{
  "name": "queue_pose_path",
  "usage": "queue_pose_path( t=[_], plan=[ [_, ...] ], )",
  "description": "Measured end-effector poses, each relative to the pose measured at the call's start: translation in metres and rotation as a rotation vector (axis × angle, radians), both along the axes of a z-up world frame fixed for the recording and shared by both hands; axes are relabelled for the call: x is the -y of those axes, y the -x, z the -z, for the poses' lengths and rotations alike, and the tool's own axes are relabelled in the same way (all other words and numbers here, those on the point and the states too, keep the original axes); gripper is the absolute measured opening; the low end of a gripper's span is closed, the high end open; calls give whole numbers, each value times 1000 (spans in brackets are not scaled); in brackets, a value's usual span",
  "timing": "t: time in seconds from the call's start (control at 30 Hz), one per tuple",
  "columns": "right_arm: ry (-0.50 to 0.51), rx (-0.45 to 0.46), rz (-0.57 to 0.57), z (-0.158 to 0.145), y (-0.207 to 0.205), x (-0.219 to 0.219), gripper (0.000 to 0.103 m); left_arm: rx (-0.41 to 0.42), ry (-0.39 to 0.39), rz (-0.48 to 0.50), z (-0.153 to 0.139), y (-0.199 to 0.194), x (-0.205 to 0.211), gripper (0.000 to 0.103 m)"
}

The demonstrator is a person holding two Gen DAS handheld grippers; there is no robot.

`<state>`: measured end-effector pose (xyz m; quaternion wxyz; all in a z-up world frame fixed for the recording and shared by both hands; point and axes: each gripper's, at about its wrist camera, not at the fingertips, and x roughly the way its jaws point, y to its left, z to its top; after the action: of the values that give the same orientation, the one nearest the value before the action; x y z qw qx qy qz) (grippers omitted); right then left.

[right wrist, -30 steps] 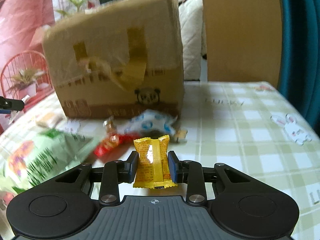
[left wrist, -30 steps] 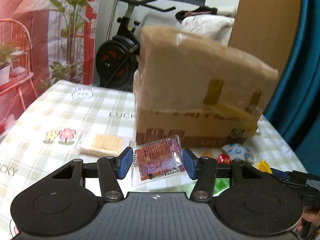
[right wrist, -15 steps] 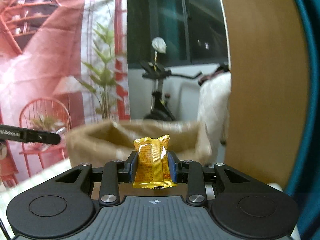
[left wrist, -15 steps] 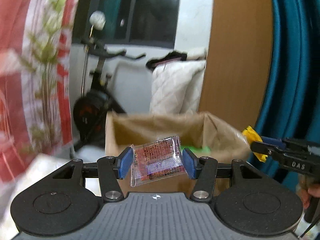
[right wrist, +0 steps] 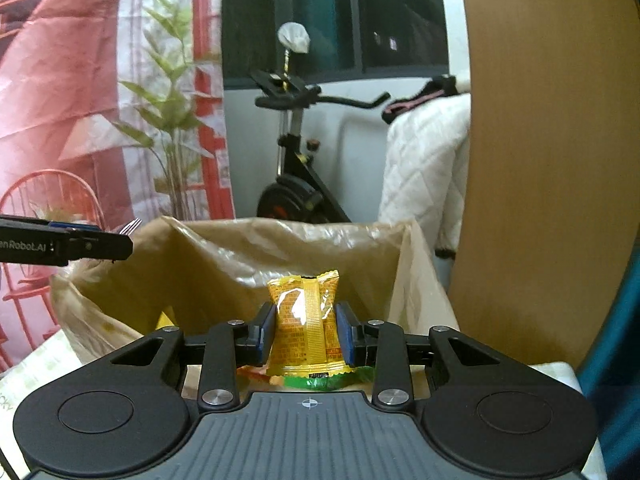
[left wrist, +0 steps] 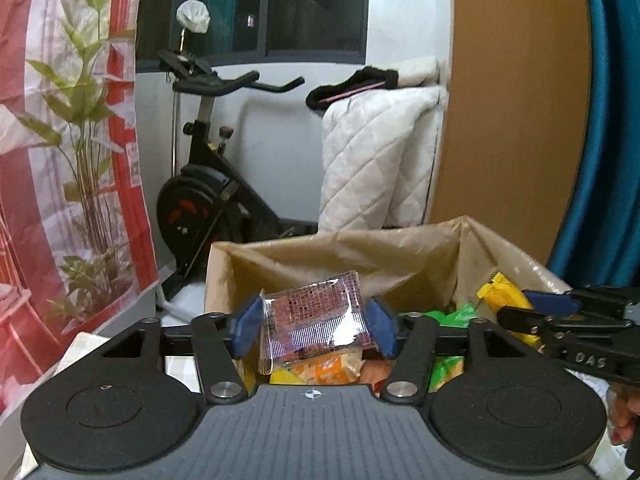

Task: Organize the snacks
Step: 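Open both tools to drop the clear packet and yellow sachet into the box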

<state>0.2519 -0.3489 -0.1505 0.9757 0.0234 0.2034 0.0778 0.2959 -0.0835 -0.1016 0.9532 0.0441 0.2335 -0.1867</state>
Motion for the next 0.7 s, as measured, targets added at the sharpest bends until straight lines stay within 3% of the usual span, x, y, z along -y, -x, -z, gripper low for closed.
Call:
queue_pose_path(
  t=[0.07, 0.13, 0.7],
  plan=[
    [-4, 8, -1, 2, 5, 0, 43, -5, -14, -13, 1, 4, -4, 70],
    [-5, 16, -11, 1, 10, 1, 46, -4, -4, -12, 1, 6, -8, 74],
    [24, 67, -127, -15, 73, -7, 46, 26, 77, -12, -16, 66, -31, 76]
  ],
)
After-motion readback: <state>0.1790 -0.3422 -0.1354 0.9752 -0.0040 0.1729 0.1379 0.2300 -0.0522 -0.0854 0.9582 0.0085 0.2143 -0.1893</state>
